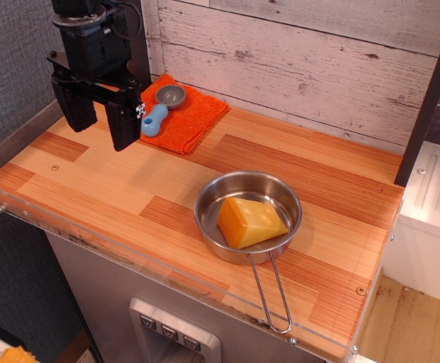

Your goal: Remove the cheese from the pot and place it in front of the orange rag.

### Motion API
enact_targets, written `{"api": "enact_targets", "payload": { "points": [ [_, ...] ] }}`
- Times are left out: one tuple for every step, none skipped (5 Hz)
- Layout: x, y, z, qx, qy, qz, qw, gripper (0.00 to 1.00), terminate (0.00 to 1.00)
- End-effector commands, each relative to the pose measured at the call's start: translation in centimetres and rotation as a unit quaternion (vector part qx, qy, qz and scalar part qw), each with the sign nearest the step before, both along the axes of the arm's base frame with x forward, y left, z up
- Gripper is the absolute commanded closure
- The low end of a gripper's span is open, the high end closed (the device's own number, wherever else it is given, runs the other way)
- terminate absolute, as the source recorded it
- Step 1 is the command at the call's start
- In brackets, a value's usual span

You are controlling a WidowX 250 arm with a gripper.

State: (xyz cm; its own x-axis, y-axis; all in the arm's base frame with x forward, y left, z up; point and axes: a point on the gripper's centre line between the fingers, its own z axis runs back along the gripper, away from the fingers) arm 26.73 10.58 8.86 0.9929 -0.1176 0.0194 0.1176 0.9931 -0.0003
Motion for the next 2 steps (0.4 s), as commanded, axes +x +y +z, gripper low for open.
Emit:
{"api": "enact_targets", "payload": {
  "points": [
    [0.0, 0.0, 0.0, 0.000, 0.000, 0.000, 1.0000, 0.00, 0.00],
    [0.2, -2.2, 0.0, -0.016, -0.014, -0.040, 0.9990, 0.00, 0.00]
  ]
}}
